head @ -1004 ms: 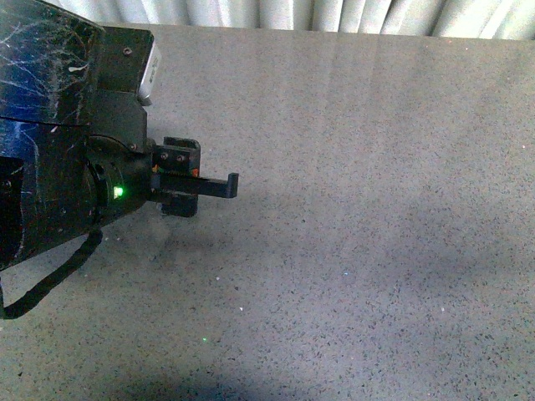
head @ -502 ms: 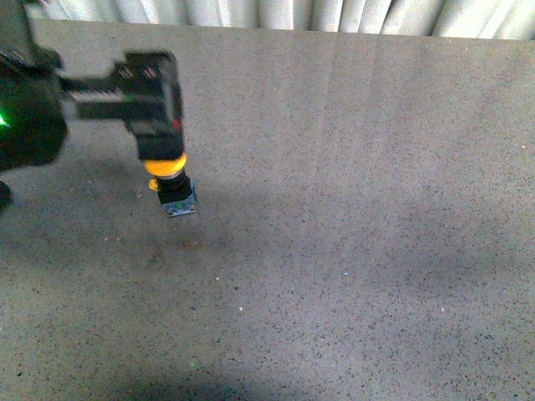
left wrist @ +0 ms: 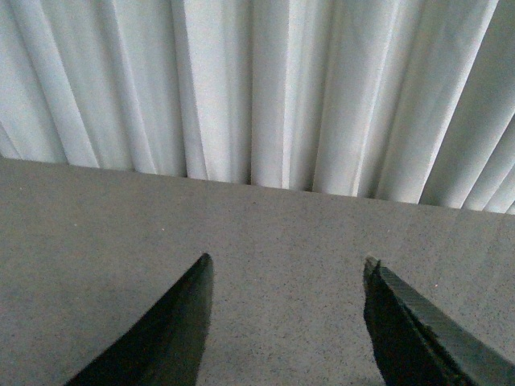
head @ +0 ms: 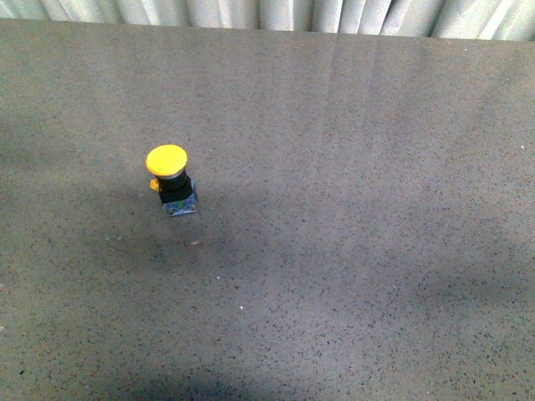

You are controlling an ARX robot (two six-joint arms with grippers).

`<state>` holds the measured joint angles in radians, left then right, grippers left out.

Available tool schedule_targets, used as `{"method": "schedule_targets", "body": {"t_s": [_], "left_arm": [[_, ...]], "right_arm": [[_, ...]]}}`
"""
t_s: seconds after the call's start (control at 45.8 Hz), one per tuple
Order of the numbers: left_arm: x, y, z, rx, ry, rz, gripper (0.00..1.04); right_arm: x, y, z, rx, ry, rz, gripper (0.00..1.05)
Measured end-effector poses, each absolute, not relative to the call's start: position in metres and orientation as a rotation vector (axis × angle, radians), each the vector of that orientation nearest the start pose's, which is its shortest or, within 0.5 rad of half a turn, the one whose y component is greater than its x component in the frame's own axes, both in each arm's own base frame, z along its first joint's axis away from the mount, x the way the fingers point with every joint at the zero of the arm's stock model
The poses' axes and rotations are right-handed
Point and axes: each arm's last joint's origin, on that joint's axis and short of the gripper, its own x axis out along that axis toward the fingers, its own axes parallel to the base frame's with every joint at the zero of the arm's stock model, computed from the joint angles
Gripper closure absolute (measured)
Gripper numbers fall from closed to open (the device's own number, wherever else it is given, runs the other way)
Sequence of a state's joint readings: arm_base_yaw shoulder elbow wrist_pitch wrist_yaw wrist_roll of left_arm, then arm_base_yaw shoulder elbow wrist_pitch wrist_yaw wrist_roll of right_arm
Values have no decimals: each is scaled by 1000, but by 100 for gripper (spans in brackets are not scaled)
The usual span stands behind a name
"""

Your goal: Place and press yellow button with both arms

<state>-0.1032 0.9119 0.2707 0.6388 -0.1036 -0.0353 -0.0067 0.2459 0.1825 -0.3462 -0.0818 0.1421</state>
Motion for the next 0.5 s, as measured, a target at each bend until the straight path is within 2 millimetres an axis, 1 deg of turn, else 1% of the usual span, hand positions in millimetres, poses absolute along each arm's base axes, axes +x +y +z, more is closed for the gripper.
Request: {"method": "schedule_targets", "body": {"t_s": [0.022, 0.065, 0.109, 0.153, 0.175, 0.196, 0.24, 0.262, 0.306, 0.393, 0.458, 0.502], "left_arm": [[184, -16, 213, -31, -3, -1, 58], [179, -15, 211, -26, -10, -12, 65], [174, -13, 207, -21, -8, -10, 74], [170, -10, 201, -17, 4, -10, 83], [169, -8, 201, -18, 2, -13, 86], [166, -5, 197, -14, 9, -19, 92], [162, -2, 193, -14, 12, -7, 101], [160, -1, 192, -16, 7, 1, 103], [156, -1, 191, -12, 3, 1, 103], [152, -1, 189, -11, 3, -5, 103], [148, -1, 185, -11, 6, -4, 103], [146, -1, 184, -11, 7, -4, 103]], "right_arm": [[104, 2, 177, 175, 495, 36, 9], [112, 4, 181, 194, 593, 21, 9], [128, 6, 195, 188, 591, 12, 9], [144, 10, 208, 170, 551, 19, 9], [149, 12, 211, 164, 538, 29, 9], [160, 15, 217, 151, 510, 48, 9], [175, 21, 222, 117, 480, 70, 9], [184, 24, 223, 94, 466, 86, 9], [200, 31, 222, 42, 452, 113, 9], [219, 41, 220, -29, 433, 146, 9], [241, 57, 217, -117, 419, 217, 9], [249, 64, 215, -152, 418, 252, 9]]}}
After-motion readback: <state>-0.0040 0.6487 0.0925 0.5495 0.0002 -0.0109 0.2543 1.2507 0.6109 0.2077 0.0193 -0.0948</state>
